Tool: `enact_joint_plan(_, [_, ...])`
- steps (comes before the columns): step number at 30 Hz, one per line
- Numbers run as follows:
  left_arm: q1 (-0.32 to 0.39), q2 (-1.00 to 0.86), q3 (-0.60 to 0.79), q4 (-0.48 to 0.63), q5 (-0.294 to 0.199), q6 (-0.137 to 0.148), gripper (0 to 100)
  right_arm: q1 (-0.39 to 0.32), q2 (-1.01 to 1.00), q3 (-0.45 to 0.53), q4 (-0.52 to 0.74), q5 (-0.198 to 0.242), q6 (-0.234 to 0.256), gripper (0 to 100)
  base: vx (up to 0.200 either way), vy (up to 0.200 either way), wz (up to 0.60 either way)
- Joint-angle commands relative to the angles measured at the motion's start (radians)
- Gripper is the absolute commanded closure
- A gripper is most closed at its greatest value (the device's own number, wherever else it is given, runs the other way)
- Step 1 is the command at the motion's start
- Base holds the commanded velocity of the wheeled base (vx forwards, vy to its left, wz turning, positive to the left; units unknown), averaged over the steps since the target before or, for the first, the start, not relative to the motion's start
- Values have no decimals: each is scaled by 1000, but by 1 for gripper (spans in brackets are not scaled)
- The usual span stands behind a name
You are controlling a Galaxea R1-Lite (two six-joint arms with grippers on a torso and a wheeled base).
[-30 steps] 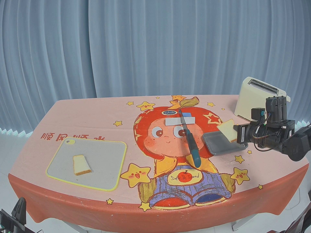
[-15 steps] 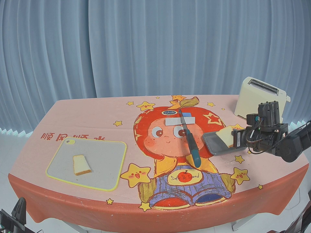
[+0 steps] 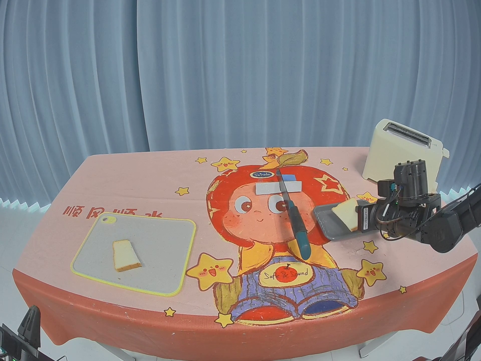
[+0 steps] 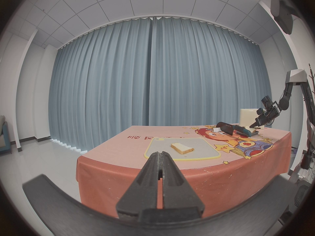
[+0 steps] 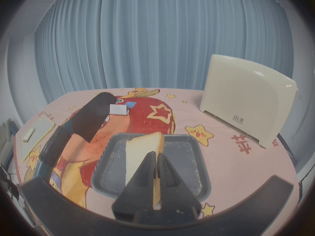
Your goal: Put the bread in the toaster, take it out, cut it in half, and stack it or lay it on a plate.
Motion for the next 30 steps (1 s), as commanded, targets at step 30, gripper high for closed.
enact_joint_plan(30, [0, -16, 18, 0, 0, 0, 100, 3, 34, 22, -89, -30, -4, 100, 0, 0, 0])
